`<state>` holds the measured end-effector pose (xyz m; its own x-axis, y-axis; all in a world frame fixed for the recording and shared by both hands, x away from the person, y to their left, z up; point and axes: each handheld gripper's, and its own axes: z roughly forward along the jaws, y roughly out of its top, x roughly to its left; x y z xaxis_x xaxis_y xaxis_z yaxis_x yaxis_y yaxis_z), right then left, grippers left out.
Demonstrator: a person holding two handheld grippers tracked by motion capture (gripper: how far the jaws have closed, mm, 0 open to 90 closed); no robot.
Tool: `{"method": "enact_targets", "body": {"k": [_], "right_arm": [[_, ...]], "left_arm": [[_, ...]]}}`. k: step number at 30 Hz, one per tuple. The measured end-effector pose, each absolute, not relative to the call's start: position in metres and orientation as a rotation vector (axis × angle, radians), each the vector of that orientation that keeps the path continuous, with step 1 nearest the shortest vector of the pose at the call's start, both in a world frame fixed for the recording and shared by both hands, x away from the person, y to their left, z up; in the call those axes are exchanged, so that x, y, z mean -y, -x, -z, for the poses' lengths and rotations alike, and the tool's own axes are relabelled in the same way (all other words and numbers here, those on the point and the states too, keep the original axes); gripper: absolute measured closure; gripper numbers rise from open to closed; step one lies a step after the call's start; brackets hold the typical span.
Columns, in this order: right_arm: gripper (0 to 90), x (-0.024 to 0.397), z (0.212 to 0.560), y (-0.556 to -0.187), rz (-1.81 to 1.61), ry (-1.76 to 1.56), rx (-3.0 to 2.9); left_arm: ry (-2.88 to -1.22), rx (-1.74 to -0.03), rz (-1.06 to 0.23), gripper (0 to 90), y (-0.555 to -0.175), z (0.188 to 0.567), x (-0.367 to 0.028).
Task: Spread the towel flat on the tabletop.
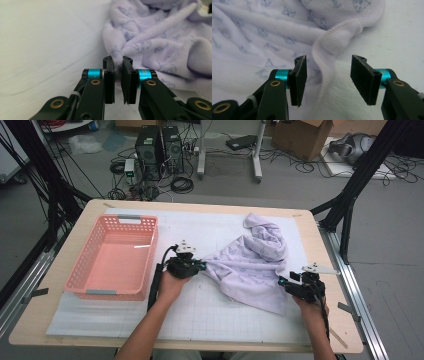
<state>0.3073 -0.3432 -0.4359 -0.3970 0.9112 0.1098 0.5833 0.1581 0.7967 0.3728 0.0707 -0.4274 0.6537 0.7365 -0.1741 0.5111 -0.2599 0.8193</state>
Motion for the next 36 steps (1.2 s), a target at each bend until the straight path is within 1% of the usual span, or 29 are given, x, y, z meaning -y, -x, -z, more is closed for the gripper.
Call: {"method": "enact_targets", "body": {"k": [4, 7, 9, 11, 12, 13, 15, 18, 19, 22, 26, 29, 31, 34, 36], "right_arm": [[45.5, 0.328, 0.440, -0.314, -1.112, -1.403, -2.117], [45.7, 0.313, 0.444, -0.317, -1.092, -1.369, -2.176], [48.7, 0.302, 0.447, -0.320, -1.055, -1.346, -2.229], [56.0, 0.295, 0.446, -0.320, -0.988, -1.308, -2.232], [66.7, 0.296, 0.445, -0.322, -0.991, -1.319, -2.241], [84.5, 0.297, 0.443, -0.323, -1.004, -1.309, -2.262], [86.5, 0.298, 0.441, -0.324, -0.949, -1.244, -2.273], [87.1, 0.312, 0.439, -0.333, -0.916, -1.274, -2.177], [87.1, 0.319, 0.439, -0.337, -0.909, -1.311, -2.134], [87.0, 0.339, 0.437, -0.346, -0.902, -1.372, -2.018], [86.9, 0.358, 0.439, -0.356, -0.853, -1.413, -2.013], [86.9, 0.365, 0.439, -0.356, -0.816, -1.456, -1.933], [84.9, 0.366, 0.438, -0.354, -0.820, -1.458, -1.921], [72.7, 0.364, 0.433, -0.346, -0.868, -1.431, -1.910], [68.0, 0.362, 0.428, -0.337, -0.915, -1.401, -1.906]], "left_arm": [[-1.878, -1.067, -0.364, 81.8, -0.381, 0.427, -0.089], [-1.873, -1.071, -0.353, 81.6, -0.383, 0.431, -0.091], [-1.866, -1.078, -0.358, 80.1, -0.383, 0.432, -0.090], [-1.853, -1.074, -0.358, 77.5, -0.383, 0.432, -0.088], [-1.856, -1.073, -0.363, 75.0, -0.383, 0.432, -0.086], [-1.859, -1.070, -0.365, 72.5, -0.383, 0.433, -0.085], [-1.865, -1.079, -0.378, 63.6, -0.384, 0.434, -0.084], [-1.845, -1.082, -0.366, 52.3, -0.384, 0.434, -0.084], [-1.836, -1.079, -0.365, 49.8, -0.384, 0.434, -0.084], [-1.834, -1.058, -0.376, 46.9, -0.384, 0.432, -0.083], [-1.834, -1.050, -0.363, 46.9, -0.384, 0.434, -0.082], [-1.840, -1.020, -0.343, 46.3, -0.381, 0.433, -0.080], [-1.837, -0.986, -0.330, 46.4, -0.375, 0.431, -0.079], [-1.863, -0.905, -0.282, 54.1, -0.363, 0.433, -0.075], [-1.904, -0.864, -0.262, 59.4, -0.357, 0.436, -0.070]]}}
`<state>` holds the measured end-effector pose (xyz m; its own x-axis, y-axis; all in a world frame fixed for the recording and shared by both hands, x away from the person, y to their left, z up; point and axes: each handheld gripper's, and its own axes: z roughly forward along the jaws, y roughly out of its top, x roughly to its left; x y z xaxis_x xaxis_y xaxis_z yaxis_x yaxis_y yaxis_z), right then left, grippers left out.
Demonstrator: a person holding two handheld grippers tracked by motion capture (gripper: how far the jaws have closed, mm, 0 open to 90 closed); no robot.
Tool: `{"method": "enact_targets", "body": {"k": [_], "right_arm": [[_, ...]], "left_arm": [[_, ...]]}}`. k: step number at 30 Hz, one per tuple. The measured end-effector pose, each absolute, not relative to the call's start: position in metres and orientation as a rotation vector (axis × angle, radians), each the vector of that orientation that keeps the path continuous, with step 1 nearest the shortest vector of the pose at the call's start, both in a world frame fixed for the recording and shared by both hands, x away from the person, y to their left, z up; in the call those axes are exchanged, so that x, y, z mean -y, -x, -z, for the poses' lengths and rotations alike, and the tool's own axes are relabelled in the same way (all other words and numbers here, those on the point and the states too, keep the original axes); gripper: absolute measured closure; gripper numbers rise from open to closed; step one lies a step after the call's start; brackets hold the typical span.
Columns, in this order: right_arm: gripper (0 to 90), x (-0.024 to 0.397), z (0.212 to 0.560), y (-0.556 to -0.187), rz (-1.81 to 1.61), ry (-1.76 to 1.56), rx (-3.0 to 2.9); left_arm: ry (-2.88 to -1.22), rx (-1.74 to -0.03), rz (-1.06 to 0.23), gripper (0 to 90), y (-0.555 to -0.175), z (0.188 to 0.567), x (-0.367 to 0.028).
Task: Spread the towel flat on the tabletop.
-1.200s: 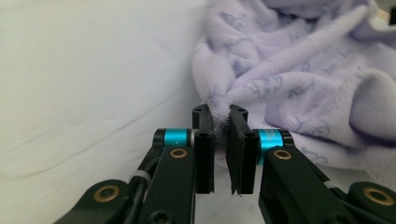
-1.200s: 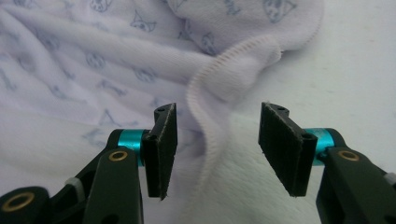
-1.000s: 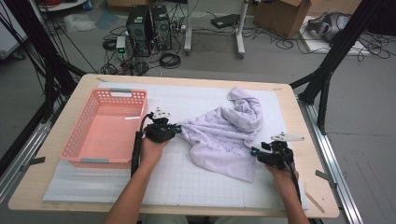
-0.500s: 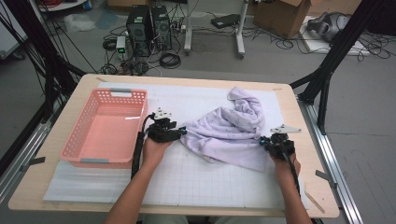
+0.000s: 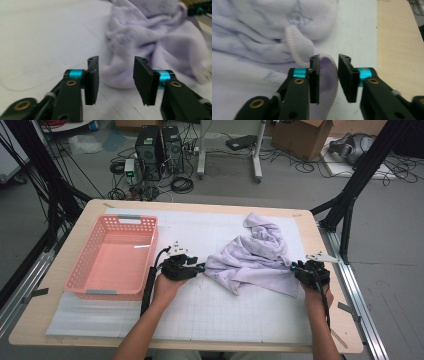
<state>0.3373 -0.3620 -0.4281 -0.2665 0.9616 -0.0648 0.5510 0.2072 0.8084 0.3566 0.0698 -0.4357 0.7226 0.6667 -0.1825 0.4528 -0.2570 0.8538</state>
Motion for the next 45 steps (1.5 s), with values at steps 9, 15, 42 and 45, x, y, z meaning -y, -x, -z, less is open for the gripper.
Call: {"method": "enact_targets", "body": {"k": [9, 15, 42, 45], "right_arm": [[60.8, 0.354, 0.422, -0.311, -0.952, -1.290, -2.004], [57.0, 0.353, 0.438, -0.306, -0.947, -1.299, -2.087], [58.4, 0.350, 0.435, -0.295, -1.021, -1.298, -2.075], [58.1, 0.341, 0.436, -0.295, -1.052, -1.275, -2.119]], "left_arm": [[-2.046, -0.849, -0.228, 38.3, -0.351, 0.450, -0.034], [-2.106, -0.800, -0.282, 34.3, -0.349, 0.449, -0.001], [-1.897, -0.887, -0.286, 75.4, -0.329, 0.422, -0.072], [-1.882, -0.899, -0.322, 75.4, -0.323, 0.416, -0.093]]}}
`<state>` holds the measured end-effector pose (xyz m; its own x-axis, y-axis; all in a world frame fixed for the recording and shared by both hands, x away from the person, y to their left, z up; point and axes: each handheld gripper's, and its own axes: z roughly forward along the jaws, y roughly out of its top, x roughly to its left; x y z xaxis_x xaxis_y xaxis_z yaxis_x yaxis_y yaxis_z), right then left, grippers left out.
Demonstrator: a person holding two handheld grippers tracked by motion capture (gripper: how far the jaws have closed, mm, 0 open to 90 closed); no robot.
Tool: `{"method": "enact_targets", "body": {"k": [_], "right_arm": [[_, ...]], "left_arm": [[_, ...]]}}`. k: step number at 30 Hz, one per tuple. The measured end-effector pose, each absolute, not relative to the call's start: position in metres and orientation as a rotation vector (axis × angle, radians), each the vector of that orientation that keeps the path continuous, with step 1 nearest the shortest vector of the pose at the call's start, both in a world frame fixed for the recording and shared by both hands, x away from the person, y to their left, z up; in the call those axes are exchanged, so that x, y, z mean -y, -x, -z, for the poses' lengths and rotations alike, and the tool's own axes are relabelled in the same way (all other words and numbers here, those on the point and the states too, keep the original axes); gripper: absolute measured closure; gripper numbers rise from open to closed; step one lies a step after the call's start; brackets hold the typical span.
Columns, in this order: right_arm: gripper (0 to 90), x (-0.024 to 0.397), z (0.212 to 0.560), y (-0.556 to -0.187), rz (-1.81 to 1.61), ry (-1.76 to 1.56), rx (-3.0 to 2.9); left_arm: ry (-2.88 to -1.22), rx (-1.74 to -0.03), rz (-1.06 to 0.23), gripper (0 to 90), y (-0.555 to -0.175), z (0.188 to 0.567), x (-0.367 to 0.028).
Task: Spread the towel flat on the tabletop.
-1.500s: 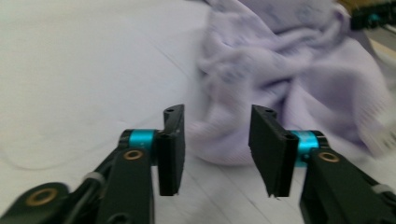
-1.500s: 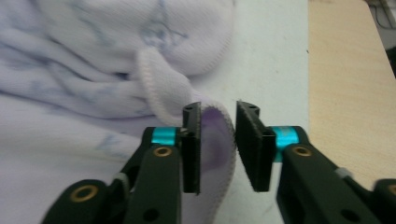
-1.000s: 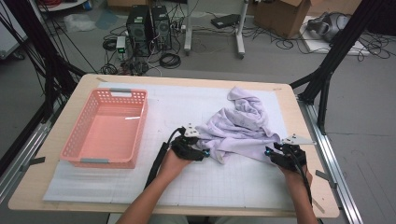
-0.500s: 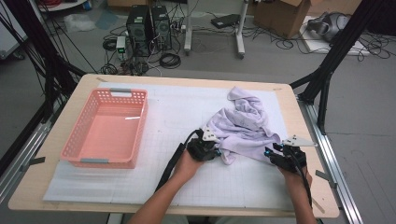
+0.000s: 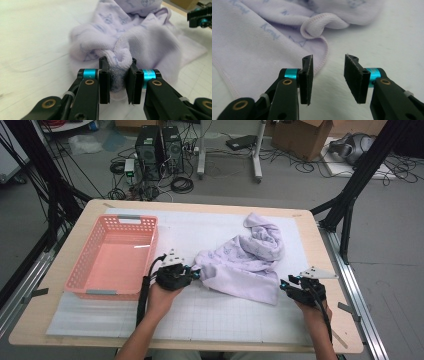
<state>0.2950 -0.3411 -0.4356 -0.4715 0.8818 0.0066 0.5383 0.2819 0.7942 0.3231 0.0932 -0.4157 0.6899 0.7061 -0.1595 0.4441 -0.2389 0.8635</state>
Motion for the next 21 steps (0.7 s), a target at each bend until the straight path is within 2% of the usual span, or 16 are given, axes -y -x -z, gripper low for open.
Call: {"method": "enact_targets", "body": {"k": [7, 9, 10, 15, 17, 19, 21], "right_arm": [[57.2, 0.299, 0.448, -0.299, -1.046, -1.136, -2.327], [80.4, 0.296, 0.447, -0.298, -1.057, -1.084, -2.352], [84.7, 0.295, 0.447, -0.297, -1.046, -1.008, -2.387], [86.5, 0.309, 0.437, -0.293, -0.880, -1.016, -2.228], [86.5, 0.327, 0.431, -0.291, -0.814, -1.055, -2.079], [86.5, 0.342, 0.430, -0.290, -0.690, -1.091, -1.964], [86.4, 0.354, 0.434, -0.289, -0.619, -1.137, -1.907]], "left_arm": [[-1.865, -0.932, -0.339, 75.2, -0.328, 0.415, -0.101], [-1.869, -0.935, -0.337, 75.1, -0.333, 0.417, -0.095], [-1.870, -0.937, -0.334, 75.1, -0.335, 0.418, -0.093], [-1.845, -0.945, -0.311, 73.8, -0.346, 0.425, -0.073], [-1.806, -0.970, -0.293, 67.8, -0.351, 0.433, -0.059], [-1.797, -0.988, -0.299, 55.4, -0.353, 0.439, -0.045], [-1.790, -0.973, -0.285, 48.9, -0.353, 0.441, -0.038]]}}
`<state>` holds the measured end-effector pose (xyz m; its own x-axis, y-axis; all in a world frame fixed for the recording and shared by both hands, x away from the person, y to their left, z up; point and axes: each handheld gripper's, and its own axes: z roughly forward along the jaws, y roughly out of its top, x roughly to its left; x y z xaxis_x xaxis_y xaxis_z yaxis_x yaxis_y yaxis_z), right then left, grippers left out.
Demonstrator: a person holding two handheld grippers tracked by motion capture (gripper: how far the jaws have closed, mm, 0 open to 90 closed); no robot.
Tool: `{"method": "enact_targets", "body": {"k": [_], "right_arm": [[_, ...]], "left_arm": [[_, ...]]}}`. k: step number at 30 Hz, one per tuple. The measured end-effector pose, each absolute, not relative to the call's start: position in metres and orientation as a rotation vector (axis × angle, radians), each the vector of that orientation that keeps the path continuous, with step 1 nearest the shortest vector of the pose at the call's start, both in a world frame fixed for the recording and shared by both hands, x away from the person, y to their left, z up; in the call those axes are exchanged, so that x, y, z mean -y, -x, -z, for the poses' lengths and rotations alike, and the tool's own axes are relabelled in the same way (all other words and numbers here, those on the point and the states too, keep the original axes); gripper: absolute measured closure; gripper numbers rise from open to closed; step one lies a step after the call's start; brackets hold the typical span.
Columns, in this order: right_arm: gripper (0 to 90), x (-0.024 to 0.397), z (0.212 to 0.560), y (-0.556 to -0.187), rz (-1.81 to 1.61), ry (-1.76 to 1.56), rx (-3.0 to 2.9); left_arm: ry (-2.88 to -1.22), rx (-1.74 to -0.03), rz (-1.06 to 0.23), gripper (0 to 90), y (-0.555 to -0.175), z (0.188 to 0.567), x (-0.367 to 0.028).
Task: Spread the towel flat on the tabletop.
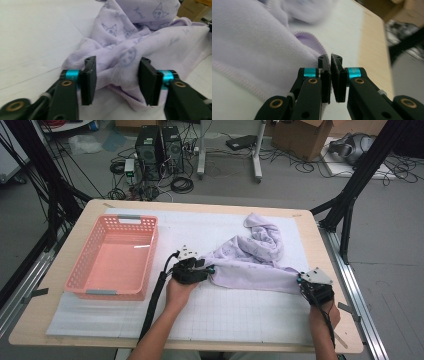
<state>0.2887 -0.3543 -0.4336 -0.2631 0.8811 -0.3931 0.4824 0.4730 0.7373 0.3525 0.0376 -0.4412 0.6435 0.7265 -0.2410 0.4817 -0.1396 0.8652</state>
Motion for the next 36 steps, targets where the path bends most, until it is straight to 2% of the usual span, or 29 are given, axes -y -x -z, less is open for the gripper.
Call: {"method": "enact_targets", "body": {"k": [4, 6, 8, 10, 13, 14, 18, 27, 30, 32, 34, 36], "right_arm": [[84.2, 0.363, 0.442, -0.289, -0.653, -1.182, -1.931], [82.3, 0.362, 0.441, -0.289, -0.691, -1.189, -1.931], [80.5, 0.362, 0.438, -0.288, -0.742, -1.197, -1.926], [78.2, 0.362, 0.436, -0.286, -0.768, -1.199, -1.918], [73.7, 0.362, 0.433, -0.281, -0.812, -1.206, -1.909], [72.5, 0.362, 0.431, -0.279, -0.836, -1.205, -1.908], [72.9, 0.361, 0.427, -0.275, -0.920, -1.187, -1.929], [72.9, 0.353, 0.428, -0.278, -0.940, -1.167, -1.969], [72.8, 0.353, 0.429, -0.278, -0.940, -1.166, -1.977], [72.8, 0.353, 0.429, -0.279, -0.943, -1.171, -1.982], [72.8, 0.352, 0.430, -0.279, -0.945, -1.175, -1.983], [72.9, 0.352, 0.430, -0.279, -0.946, -1.172, -1.991]], "left_arm": [[-1.843, -0.908, -0.310, 45.2, -0.345, 0.435, -0.039], [-1.876, -0.891, -0.364, 44.8, -0.339, 0.431, -0.045], [-1.847, -0.886, -0.437, 48.7, -0.332, 0.429, -0.053], [-1.855, -0.887, -0.447, 50.1, -0.327, 0.431, -0.061], [-1.877, -0.870, -0.423, 55.6, -0.320, 0.436, -0.071], [-1.896, -0.859, -0.401, 59.9, -0.319, 0.438, -0.073], [-1.966, -0.829, -0.327, 69.5, -0.322, 0.448, -0.067], [-2.054, -0.813, -0.346, 61.4, -0.345, 0.449, -0.023], [-2.096, -0.816, -0.392, 60.6, -0.347, 0.449, -0.010], [-2.114, -0.803, -0.409, 64.9, -0.345, 0.448, -0.007], [-2.131, -0.767, -0.393, 78.8, -0.341, 0.447, -0.005], [-2.125, -0.832, -0.326, 82.8, -0.342, 0.444, -0.008]]}}
